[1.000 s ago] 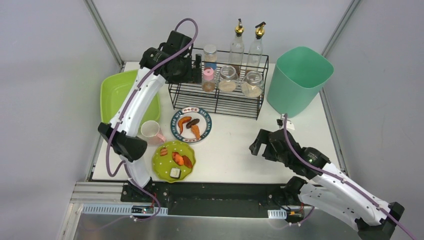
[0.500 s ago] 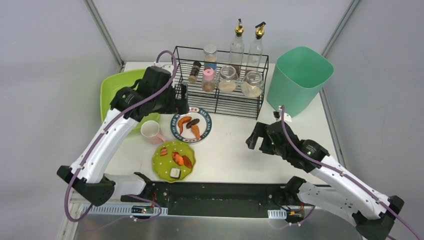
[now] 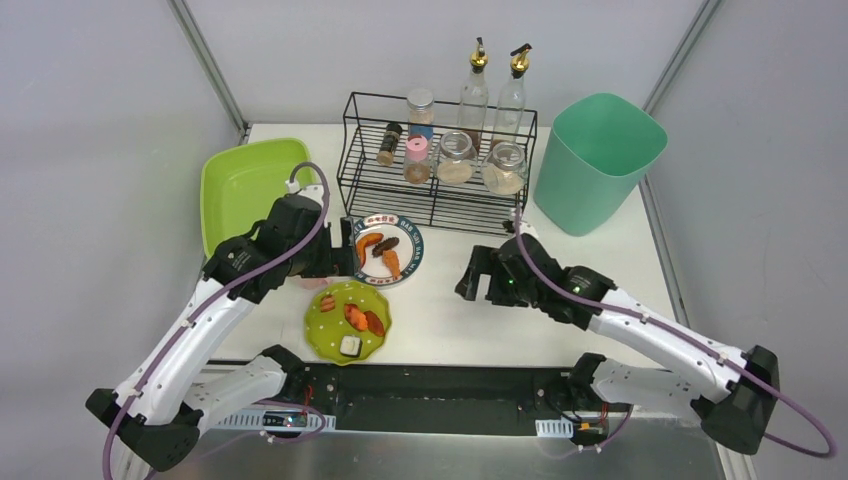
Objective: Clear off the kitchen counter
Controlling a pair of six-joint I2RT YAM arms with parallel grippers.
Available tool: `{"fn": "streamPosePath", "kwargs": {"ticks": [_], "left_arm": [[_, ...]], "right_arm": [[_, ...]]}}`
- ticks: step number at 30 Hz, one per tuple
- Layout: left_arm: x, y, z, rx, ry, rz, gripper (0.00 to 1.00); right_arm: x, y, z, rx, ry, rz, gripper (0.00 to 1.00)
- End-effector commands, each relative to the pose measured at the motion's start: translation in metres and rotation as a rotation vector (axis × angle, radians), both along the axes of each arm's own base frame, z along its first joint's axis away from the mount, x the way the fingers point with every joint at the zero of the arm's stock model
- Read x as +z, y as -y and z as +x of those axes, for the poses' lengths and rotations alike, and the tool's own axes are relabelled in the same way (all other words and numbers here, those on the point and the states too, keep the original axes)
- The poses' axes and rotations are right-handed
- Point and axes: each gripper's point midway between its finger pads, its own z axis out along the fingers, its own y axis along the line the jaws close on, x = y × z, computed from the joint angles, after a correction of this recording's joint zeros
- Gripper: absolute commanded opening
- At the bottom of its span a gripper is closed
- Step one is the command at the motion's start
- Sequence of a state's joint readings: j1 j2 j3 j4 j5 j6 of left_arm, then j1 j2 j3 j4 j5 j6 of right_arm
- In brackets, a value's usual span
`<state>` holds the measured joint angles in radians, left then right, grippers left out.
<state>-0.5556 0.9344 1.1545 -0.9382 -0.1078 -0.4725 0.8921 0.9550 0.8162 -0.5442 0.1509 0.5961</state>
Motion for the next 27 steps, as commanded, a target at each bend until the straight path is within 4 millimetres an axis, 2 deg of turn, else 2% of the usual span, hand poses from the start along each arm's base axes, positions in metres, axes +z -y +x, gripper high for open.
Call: {"fn": "streamPosePath", "kwargs": {"ticks": [1, 4, 13, 16, 22, 27], "left_arm": [[-0.015, 0.005, -0.003, 0.026, -0.017, -0.052, 0.99], [-0.027, 0.003, -0.006, 0.039, -0.030, -0.050, 0.99], [-0.033, 0.002, -0.014, 0.002, 0.015, -0.078, 0.99], [-0.037, 0.004, -0.014, -0.009, 0.044, -0.103, 0.99], [-0.052, 0.006, -0.016, -0.029, 0.041, -0.110, 0.99], [-0.052, 0.011, -0.020, -0.057, 0.029, -0.128, 0.99]], "right_arm": [[0.012, -0.041, 0.002, 0.055, 0.027, 0.076, 0.97], [0.003, -0.059, 0.008, 0.038, 0.015, 0.103, 0.96], [-0.021, -0.109, 0.037, -0.053, -0.008, 0.168, 0.86], [-0.031, -0.124, 0.046, -0.093, -0.015, 0.196, 0.78], [-0.039, -0.138, 0.069, -0.179, 0.042, 0.285, 0.62], [-0.061, -0.149, 0.080, -0.227, 0.032, 0.307, 0.57]]}}
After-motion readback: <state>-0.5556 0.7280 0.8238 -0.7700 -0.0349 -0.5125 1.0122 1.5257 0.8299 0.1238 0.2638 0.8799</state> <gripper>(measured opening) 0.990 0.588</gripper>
